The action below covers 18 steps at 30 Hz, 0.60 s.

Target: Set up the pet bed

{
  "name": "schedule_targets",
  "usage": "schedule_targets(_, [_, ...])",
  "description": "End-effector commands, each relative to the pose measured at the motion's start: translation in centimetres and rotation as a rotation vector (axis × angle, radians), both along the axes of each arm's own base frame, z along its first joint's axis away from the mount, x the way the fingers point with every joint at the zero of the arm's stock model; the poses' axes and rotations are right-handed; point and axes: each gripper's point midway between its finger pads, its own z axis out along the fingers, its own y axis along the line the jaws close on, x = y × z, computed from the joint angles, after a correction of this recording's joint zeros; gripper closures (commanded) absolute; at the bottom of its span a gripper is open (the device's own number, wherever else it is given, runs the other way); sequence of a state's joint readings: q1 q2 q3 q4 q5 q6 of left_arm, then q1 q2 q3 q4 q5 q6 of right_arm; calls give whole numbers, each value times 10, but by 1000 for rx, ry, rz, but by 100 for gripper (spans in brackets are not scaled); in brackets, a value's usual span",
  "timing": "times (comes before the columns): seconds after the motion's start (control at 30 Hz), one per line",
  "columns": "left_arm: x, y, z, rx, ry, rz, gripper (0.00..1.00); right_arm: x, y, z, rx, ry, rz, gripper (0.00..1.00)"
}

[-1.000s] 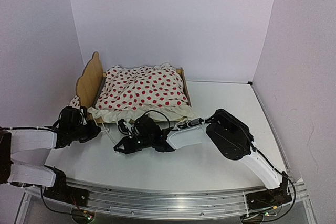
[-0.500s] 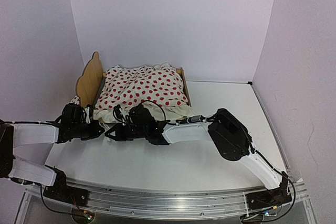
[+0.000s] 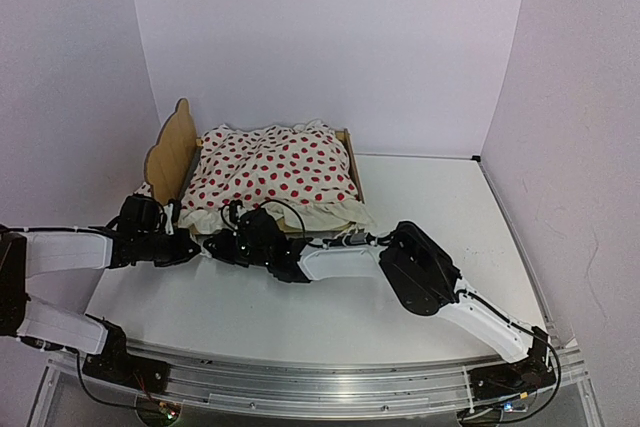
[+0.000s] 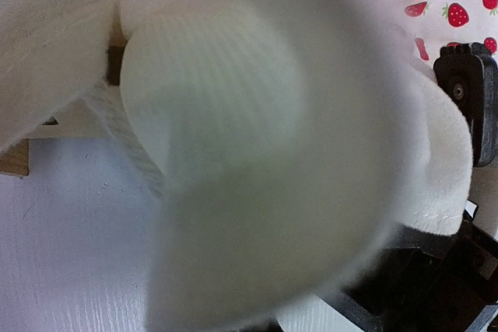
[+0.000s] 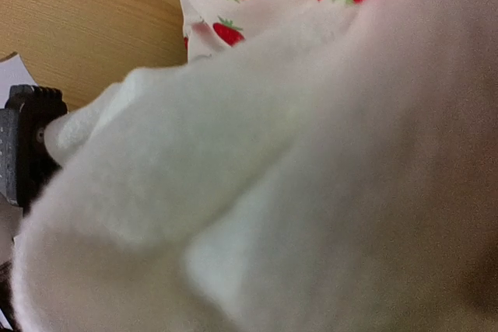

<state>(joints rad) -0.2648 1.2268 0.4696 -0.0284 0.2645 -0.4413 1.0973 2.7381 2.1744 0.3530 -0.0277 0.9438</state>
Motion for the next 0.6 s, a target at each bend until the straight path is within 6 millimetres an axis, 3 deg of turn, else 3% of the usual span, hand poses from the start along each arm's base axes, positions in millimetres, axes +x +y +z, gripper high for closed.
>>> schedule_targets(0.0, [10, 5, 7, 13, -8, 28, 100, 15, 3, 14, 57, -50, -59, 100])
schedule_targets(0.2, [15, 8, 5, 13, -19, 51, 100, 14, 6, 0, 124, -13, -69, 100])
schedule_targets(0.37, [14, 6, 1, 6, -6, 35, 100, 20, 8, 7, 208, -30, -98, 100])
schedule_targets(0.57, [15, 4, 0, 3, -4, 21, 100, 17, 9, 0, 218, -66, -134, 100])
